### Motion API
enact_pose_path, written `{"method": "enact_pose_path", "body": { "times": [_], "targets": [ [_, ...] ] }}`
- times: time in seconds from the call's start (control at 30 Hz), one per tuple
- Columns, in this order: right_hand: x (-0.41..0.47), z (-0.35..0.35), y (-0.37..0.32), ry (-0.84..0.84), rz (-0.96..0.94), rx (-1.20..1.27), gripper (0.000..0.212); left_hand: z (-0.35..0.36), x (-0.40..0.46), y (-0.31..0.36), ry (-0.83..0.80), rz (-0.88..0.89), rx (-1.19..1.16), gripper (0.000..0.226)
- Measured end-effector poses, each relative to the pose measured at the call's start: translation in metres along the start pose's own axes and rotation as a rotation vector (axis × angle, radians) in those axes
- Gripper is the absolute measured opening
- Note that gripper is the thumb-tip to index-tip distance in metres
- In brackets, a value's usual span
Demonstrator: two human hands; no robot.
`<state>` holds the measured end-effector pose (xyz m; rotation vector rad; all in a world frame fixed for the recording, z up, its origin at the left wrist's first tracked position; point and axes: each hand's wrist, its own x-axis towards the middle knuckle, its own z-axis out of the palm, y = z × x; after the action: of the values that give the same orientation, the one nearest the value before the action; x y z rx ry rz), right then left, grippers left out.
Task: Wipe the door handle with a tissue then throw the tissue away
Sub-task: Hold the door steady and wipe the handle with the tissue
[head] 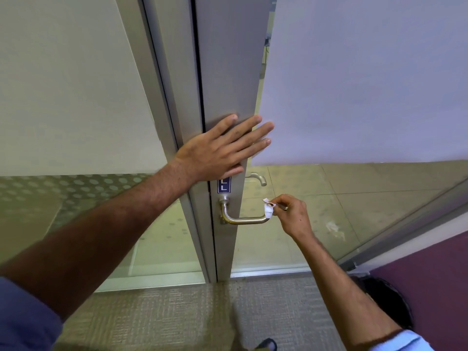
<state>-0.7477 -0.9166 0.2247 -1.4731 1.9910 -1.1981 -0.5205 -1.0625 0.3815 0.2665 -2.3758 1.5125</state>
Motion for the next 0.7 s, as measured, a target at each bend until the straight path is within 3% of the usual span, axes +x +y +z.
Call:
{"method": "enact_pose_path", "body": {
  "times": [0.2,0.33,0.47,0.6,0.7],
  "targets": [
    [-0.01,-0.003,-0.009,0.006,-0.053,-0.108,0.017,-0.001,0.0,-0.001,0.0,-0.002,-0.017,0.086],
    [-0.02,0.011,-0.028,-0.118,-0.297,-0.373,0.009,-0.002,0.0,0.0,-0.002,0.001,-0.016,0.084],
    [-0.036,0.039,-0.05,-0.214,-0.399,-0.49,0.004,-0.004,0.0,-0.001,-0.013,-0.004,-0.021,0.088],
    [-0.039,0.074,-0.074,-0.307,-0.507,-0.591,0.044,-0.004,0.0,0.001,-0.01,-0.004,-0.028,0.089],
    [-0.031,0.089,-0.086,-0.352,-0.592,-0.717,0.047,-0.004,0.0,0.0,-0.004,-0.004,-0.021,0.091]
  ]
}}
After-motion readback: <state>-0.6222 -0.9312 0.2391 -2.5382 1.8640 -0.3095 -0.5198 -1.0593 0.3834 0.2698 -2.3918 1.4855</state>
